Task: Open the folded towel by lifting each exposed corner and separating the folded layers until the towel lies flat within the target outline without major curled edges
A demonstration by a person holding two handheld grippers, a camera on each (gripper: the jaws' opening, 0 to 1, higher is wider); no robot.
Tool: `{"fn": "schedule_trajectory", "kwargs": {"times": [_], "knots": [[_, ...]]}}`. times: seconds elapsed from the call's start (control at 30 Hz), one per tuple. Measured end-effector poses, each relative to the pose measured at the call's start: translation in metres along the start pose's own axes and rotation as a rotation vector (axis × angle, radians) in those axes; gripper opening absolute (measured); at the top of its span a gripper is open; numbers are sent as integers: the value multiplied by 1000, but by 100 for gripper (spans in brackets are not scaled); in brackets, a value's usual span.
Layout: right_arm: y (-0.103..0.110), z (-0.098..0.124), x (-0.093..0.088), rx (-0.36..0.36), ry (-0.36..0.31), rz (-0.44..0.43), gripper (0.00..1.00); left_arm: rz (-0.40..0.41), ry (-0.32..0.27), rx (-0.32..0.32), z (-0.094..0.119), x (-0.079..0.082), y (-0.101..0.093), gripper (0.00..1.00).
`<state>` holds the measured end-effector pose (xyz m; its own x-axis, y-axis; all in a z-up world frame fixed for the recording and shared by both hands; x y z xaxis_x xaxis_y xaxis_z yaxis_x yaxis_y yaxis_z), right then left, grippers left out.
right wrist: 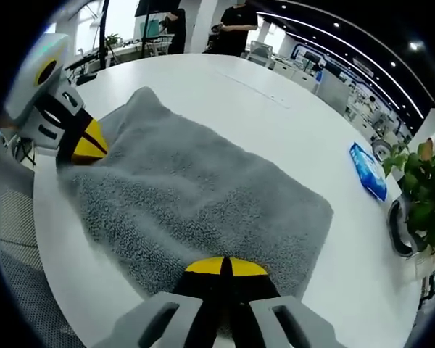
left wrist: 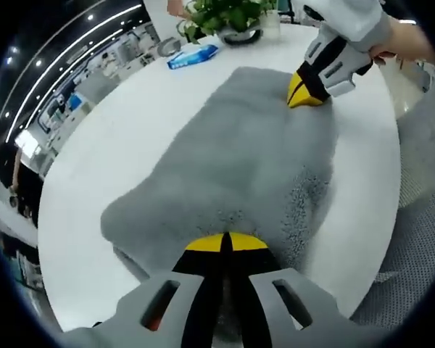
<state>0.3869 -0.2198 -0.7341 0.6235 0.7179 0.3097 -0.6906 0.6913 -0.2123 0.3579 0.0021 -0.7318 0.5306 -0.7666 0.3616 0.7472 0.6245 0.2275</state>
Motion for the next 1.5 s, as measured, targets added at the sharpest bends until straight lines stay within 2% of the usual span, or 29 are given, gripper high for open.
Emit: {"fn": "schedule_trajectory", "kwargs": {"times": [0.17, 0.47, 0.67, 0.93, 1.5], "knots": [[-6, -2, 10, 14, 65, 47, 0, -33, 10, 10, 1, 1, -5, 0], [-24, -10, 30, 11, 158, 118, 0, -18, -20, 1, 4, 2, -22, 0], [-29, -13, 35, -8, 165, 136, 0, -39, -21, -6, 5, 5, -29, 0], [-46, -20, 44, 30, 157, 107, 0, -45, -33, -20, 5, 9, -39, 0], [-53, -23, 49, 43, 151, 107, 0, -80, -32, -36, 5, 18, -51, 0]]}}
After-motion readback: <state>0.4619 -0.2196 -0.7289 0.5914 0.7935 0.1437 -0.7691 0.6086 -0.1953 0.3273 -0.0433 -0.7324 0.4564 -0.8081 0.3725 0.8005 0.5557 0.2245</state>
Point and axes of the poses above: the point that each gripper's makers call its tool centre point, and the gripper's own axes: z roughly backward along the fingers, y roughly to its left, x roughly out of its top, the point moved 10 cm from there along z, roughly backward along the fingers, and after that the axes turned 13 degrees about y, right-handed, at the moved point
